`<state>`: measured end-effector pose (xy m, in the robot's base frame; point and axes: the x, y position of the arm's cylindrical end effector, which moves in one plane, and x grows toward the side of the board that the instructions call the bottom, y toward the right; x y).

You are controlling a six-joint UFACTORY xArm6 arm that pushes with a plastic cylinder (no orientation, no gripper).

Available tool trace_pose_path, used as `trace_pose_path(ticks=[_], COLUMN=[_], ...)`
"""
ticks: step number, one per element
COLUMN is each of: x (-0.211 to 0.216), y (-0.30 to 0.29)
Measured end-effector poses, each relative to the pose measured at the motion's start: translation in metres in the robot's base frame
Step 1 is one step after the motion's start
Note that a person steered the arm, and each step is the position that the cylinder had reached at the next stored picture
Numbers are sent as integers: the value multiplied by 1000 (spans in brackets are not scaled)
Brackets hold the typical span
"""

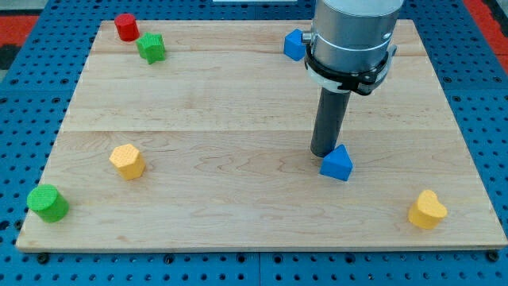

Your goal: Move your arm to the right of the red star

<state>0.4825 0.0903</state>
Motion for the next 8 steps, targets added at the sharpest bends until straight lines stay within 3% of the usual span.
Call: trace_pose_path(ticks=[4,5,6,7,8], x=[0,-6,-49,-72,-131], y=[-14,-55,-102,-47,47])
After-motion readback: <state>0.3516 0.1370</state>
